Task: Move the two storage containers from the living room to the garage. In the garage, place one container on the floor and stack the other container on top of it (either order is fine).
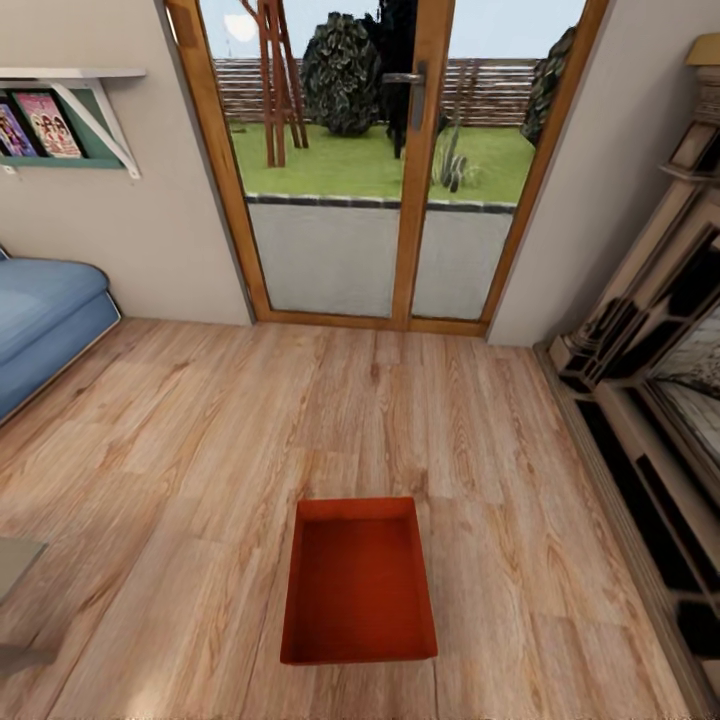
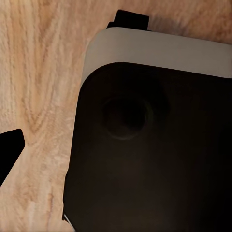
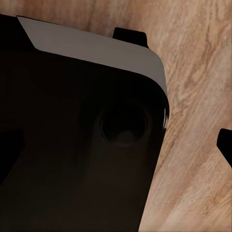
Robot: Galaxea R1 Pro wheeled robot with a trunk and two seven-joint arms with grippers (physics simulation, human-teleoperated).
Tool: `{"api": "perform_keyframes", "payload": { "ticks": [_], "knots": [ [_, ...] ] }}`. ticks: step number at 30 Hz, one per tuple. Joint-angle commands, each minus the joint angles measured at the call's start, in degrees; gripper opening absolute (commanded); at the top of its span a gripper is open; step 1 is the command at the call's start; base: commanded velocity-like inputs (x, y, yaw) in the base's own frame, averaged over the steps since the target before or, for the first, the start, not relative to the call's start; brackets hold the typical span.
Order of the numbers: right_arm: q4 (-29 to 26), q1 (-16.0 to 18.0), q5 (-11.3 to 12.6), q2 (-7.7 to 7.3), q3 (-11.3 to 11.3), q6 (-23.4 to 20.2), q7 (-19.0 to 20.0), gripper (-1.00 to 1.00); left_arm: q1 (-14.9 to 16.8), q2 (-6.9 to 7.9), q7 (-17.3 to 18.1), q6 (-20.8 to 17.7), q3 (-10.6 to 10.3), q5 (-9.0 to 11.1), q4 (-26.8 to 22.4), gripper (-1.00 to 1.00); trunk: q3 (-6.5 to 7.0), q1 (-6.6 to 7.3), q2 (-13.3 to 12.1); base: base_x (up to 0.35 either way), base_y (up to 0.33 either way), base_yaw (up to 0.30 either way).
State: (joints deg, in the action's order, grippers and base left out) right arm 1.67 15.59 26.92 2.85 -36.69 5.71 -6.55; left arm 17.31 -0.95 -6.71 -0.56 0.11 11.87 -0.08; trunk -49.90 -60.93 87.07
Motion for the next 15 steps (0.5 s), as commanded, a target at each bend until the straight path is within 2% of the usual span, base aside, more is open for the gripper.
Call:
{"api": "perform_keyframes", "payload": {
  "ticks": [1, 15],
  "knots": [
    [0.18, 0.05, 0.51, 0.05, -0.48, 0.3, -0.04, 1.0, 0.02, -0.01, -0.15, -0.06, -0.02, 0.34, -0.01, 1.0, -0.13, 0.01, 0.02, 0.0, 0.0, 0.0],
    [0.18, 0.05, 0.51, 0.05, -0.48, 0.36, -0.04, 1.0, 0.04, -0.01, -0.15, -0.06, -0.02, 0.34, -0.01, 1.0, -1.41, 0.01, 0.02, 0.0, 0.0, 0.0]
  ]
}}
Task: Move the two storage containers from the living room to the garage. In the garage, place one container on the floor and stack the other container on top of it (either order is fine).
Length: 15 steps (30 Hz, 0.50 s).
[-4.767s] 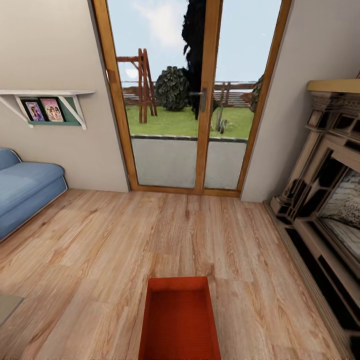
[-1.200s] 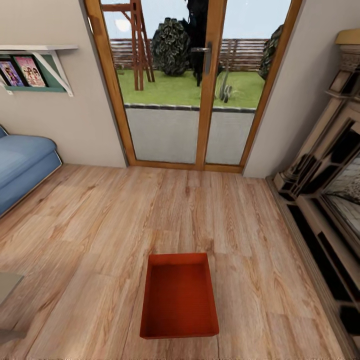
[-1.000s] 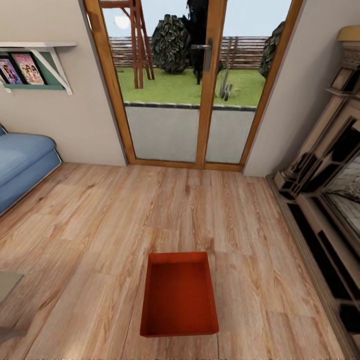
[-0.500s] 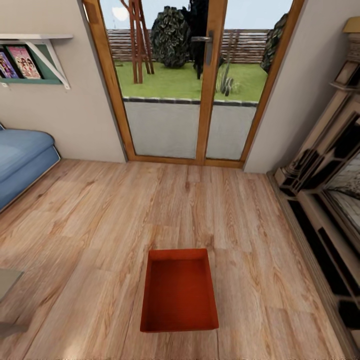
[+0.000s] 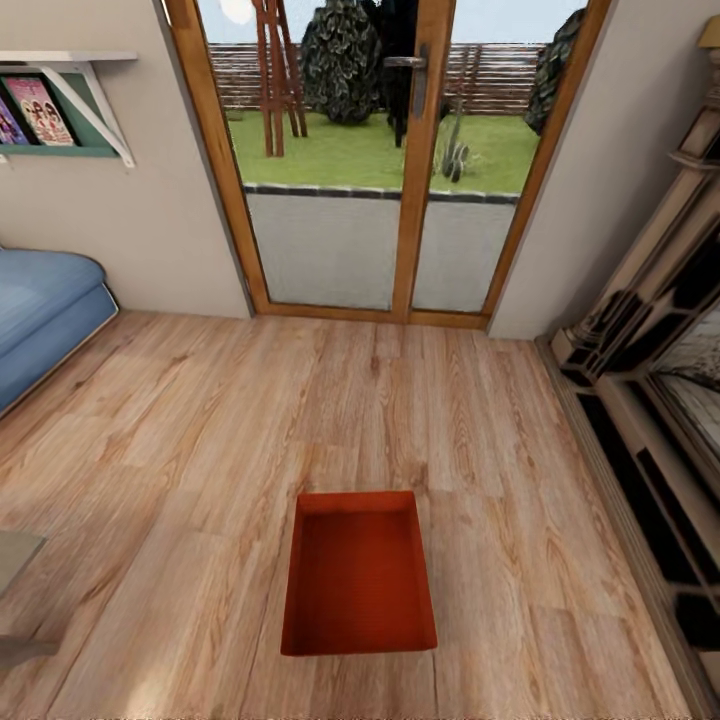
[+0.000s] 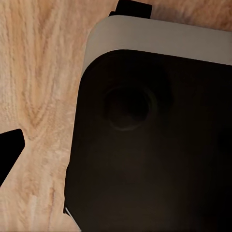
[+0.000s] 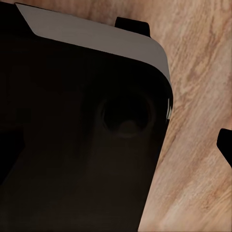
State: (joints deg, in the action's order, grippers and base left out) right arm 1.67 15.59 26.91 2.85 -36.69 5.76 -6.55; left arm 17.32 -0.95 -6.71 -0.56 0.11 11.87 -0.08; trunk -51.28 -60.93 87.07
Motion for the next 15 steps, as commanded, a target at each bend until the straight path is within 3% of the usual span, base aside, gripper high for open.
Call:
{"api": "perform_keyframes", "payload": {
  "ticks": [1, 15],
  "knots": [
    [0.18, 0.05, 0.51, 0.05, -0.48, 0.31, -0.04, 1.0, 0.02, -0.01, -0.15, -0.06, -0.02, 0.32, -0.01, 1.0, -0.13, 0.0, 0.02, 0.0, 0.0, 0.0],
    [0.18, 0.04, 0.51, 0.05, -0.49, 0.31, -0.04, 1.0, -0.01, -0.01, -0.15, -0.06, -0.03, 0.34, -0.01, 1.0, -1.41, 0.0, 0.02, 0.0, 0.0, 0.0]
  ]
}}
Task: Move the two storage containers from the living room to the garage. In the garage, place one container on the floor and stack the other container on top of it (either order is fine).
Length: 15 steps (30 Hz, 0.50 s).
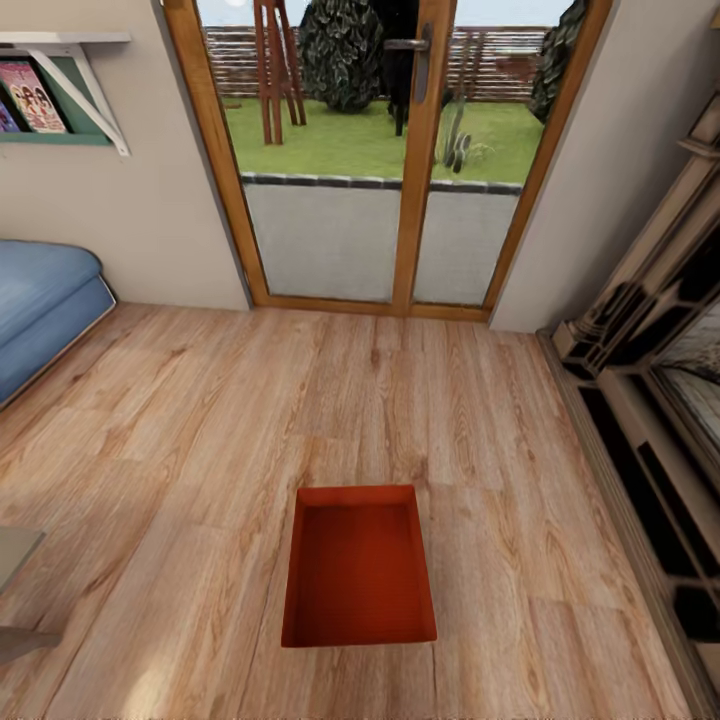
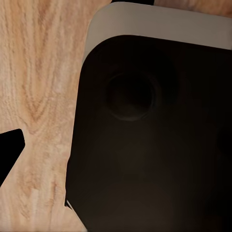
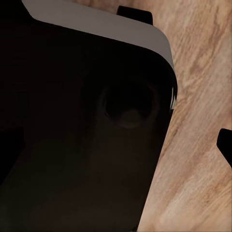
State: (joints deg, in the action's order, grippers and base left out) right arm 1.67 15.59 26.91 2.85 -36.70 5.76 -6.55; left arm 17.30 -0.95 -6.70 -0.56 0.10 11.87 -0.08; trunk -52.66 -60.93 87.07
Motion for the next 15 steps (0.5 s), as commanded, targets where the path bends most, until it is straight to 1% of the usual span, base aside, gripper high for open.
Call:
{"api": "perform_keyframes", "payload": {
  "ticks": [1, 15],
  "knots": [
    [0.18, 0.05, 0.51, 0.05, -0.48, 0.31, -0.04, 1.0, 0.02, -0.01, -0.15, -0.06, -0.02, 0.34, -0.01, 1.0, -0.13, 0.0, 0.02, 0.0, 0.0, 0.0],
    [0.18, 0.06, 0.51, 0.05, -0.48, 0.31, -0.04, 1.0, 0.03, -0.01, -0.15, -0.06, -0.04, 0.34, -0.01, 1.0, -1.41, 0.0, 0.02, 0.0, 0.0, 0.0]
  ]
}}
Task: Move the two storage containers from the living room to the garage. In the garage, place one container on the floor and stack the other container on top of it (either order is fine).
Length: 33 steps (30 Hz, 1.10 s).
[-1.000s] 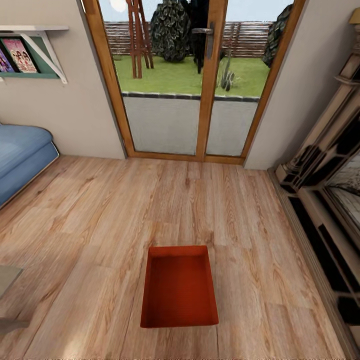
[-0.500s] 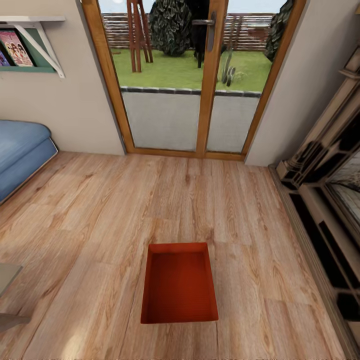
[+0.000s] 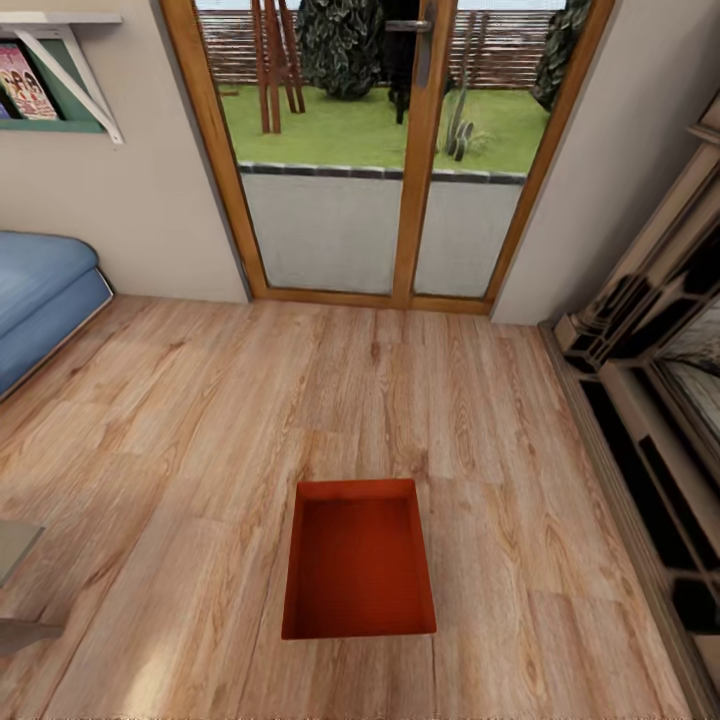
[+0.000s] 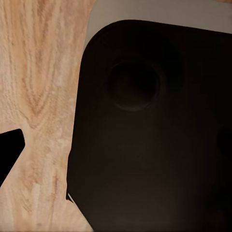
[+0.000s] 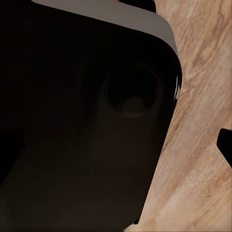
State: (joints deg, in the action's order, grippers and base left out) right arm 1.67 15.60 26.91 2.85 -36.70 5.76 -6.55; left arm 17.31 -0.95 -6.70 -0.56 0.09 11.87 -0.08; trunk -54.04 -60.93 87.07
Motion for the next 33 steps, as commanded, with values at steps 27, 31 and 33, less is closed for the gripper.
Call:
{"api": "perform_keyframes", "payload": {
  "ticks": [27, 31, 33],
  "knots": [
    [0.18, 0.05, 0.52, 0.05, -0.48, 0.31, -0.04, 1.0, 0.02, -0.1, -0.15, -0.06, 0.0, 0.28, -0.01, 1.0, -2.51, 0.0, 0.02, 0.0, 0.0, 0.0],
    [0.18, 0.05, 0.52, 0.05, -0.48, 0.31, -0.04, 1.0, 0.04, -0.06, -0.15, -0.06, -0.04, 0.32, -0.01, 1.0, -2.88, 0.0, 0.02, 0.0, 0.0, 0.0],
    [0.18, 0.05, 0.52, 0.05, -0.48, 0.31, -0.04, 1.0, 0.04, -0.07, -0.15, -0.06, -0.01, 0.33, -0.01, 1.0, -3.06, 0.0, 0.02, 0.0, 0.0, 0.0]
  ]
}}
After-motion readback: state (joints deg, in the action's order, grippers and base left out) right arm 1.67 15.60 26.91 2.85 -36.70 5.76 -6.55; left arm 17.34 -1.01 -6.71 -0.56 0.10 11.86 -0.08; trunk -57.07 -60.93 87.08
